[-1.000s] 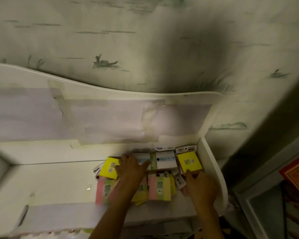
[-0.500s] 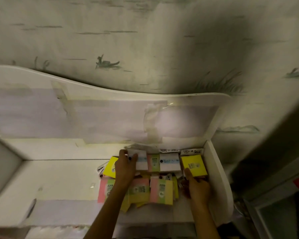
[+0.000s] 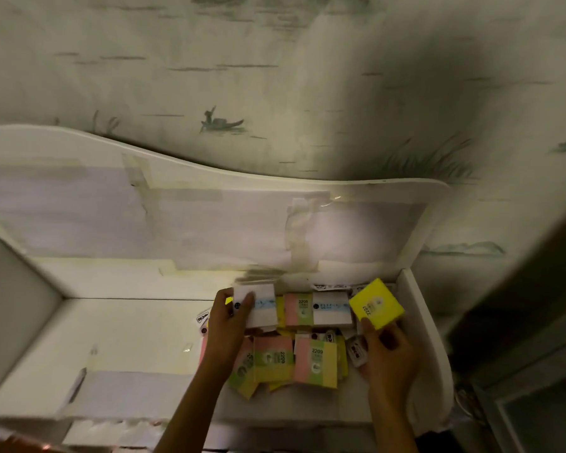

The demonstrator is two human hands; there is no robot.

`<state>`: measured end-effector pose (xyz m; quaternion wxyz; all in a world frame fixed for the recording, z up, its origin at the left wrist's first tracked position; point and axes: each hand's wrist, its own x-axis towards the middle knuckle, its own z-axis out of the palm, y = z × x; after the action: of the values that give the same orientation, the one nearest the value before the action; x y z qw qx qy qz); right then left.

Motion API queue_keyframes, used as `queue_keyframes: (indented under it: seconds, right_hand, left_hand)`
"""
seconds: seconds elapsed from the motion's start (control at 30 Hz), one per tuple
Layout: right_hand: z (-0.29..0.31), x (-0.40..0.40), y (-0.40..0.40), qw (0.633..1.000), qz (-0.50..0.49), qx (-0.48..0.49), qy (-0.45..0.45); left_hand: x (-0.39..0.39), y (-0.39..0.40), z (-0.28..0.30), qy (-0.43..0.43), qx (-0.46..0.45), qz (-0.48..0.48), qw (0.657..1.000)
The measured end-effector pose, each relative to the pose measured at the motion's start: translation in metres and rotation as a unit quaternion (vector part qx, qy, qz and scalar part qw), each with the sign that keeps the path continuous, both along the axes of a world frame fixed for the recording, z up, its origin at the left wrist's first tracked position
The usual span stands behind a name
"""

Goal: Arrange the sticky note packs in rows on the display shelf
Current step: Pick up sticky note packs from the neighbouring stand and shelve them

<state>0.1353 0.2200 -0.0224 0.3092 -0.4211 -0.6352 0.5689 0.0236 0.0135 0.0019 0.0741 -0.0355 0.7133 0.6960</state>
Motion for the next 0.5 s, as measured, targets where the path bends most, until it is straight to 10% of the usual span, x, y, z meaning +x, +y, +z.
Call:
queue_keyframes:
  seconds: [0.5]
  right_hand:
    - [0.055,-0.036,-0.109,0.935,0.241,-0.205,0.158]
  left_hand:
    - [0.029,-0.131,0.034,0.034,0.073,0.103,0.991]
